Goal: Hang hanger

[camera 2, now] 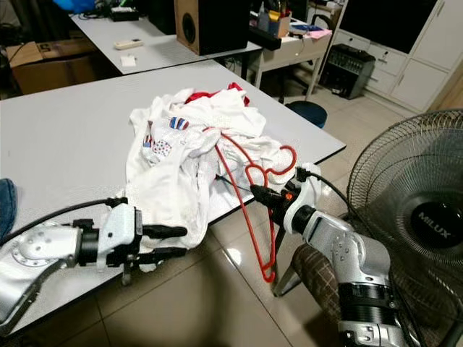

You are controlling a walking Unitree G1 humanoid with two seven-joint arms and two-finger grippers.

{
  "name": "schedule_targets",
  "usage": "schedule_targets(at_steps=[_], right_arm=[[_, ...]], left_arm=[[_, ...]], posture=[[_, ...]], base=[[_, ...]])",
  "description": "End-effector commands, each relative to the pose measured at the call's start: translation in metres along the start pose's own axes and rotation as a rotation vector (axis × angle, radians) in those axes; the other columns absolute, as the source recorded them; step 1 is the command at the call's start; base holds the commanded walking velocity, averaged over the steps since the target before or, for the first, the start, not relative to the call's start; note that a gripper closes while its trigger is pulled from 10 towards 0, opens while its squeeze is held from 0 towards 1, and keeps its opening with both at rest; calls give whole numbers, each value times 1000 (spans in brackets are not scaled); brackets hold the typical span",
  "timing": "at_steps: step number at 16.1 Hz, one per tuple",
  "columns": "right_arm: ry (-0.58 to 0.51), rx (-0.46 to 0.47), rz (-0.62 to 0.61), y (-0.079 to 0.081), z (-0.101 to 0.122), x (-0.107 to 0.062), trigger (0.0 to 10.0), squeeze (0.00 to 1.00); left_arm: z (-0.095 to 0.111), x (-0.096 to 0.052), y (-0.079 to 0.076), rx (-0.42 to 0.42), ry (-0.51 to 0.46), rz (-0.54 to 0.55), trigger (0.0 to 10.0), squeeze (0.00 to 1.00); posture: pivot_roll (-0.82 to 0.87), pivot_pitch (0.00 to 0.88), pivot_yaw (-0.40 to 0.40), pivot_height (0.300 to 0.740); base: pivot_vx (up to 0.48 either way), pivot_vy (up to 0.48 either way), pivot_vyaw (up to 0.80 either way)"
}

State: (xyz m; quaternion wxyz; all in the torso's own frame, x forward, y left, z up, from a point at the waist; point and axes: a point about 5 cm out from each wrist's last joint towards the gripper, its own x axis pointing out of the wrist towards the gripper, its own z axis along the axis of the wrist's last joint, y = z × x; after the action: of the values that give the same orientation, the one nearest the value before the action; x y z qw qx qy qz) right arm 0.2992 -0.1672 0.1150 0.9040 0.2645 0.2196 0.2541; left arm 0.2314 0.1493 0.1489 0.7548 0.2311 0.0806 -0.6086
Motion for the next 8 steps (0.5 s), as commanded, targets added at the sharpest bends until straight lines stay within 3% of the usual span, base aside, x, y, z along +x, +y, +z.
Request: schedule_targets(at_steps=[1, 3, 4, 6, 7, 8], right_arm=[[-44, -44, 22, 4, 10, -4, 10000, 0], [-66, -78, 96, 14, 14, -8, 10000, 0], [-87, -88, 147, 20, 17, -13, 10000, 0], [-112, -129, 250, 32, 17, -24, 10000, 0], [-121, -151, 325, 40, 14, -34, 10000, 0], [-125, -158, 341, 41, 13, -38, 10000, 0]], left_arm=[[-5, 5, -5, 30, 62, -48, 10000, 1000], [-10, 10, 17, 75, 88, 146, 10000, 1000], [-9, 11, 41, 71, 63, 331, 10000, 1000], [1, 5, 84, -15, -20, 640, 10000, 1000], [16, 3, 106, -49, -123, 756, 10000, 1000], [22, 5, 112, -57, -148, 763, 10000, 1000]], posture=[[-125, 0, -36, 740], [-122, 0, -42, 740], [-120, 0, -46, 740], [-120, 0, -46, 740], [-131, 0, -40, 740], [-131, 0, -40, 740]], base=[[0, 0, 0], [0, 0, 0], [0, 0, 0], [0, 0, 0], [0, 0, 0], [0, 0, 0]])
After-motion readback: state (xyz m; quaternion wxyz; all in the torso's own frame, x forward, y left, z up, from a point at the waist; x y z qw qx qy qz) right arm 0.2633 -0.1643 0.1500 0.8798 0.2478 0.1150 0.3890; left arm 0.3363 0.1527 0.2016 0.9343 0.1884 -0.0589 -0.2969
